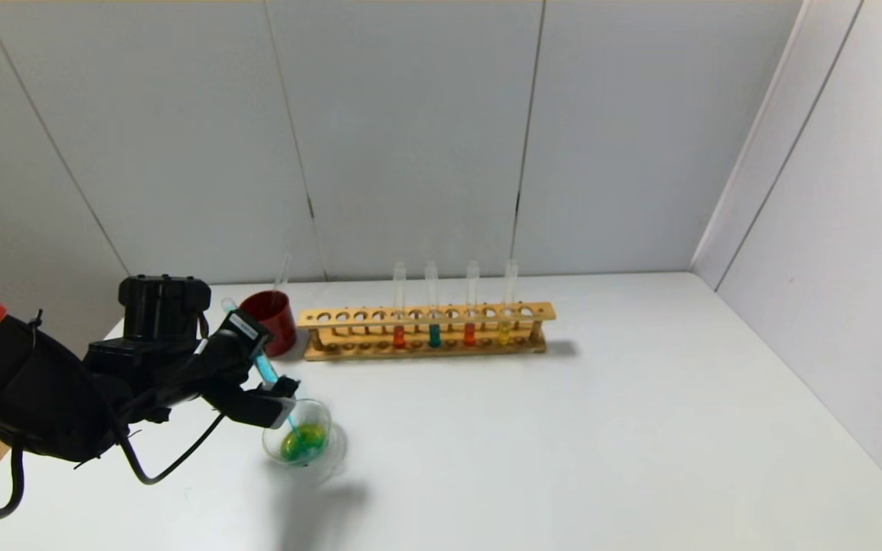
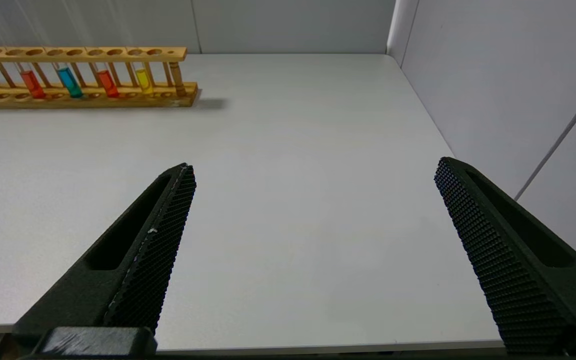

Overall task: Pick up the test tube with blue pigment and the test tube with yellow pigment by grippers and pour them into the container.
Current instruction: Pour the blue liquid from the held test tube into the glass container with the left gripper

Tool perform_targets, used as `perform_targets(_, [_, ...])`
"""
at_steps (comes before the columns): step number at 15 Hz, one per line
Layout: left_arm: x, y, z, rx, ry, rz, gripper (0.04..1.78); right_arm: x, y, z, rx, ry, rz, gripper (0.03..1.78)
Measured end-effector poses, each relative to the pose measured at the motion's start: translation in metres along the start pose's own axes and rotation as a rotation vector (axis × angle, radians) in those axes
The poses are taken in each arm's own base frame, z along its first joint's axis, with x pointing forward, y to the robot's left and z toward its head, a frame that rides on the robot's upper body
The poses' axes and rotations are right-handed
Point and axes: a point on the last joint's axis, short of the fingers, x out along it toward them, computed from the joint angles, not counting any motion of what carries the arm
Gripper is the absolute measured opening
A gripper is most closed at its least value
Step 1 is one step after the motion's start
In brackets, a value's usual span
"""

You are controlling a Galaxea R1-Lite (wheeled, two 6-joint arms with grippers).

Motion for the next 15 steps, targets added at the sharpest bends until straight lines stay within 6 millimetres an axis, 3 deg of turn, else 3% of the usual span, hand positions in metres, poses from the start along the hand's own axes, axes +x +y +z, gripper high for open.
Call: perform_targets(15, [0.0026,0.007,-0.0014,0.077,0.037,0.029,0.34,0.0,0.0,0.0,0.0,0.0,0.0,1.75])
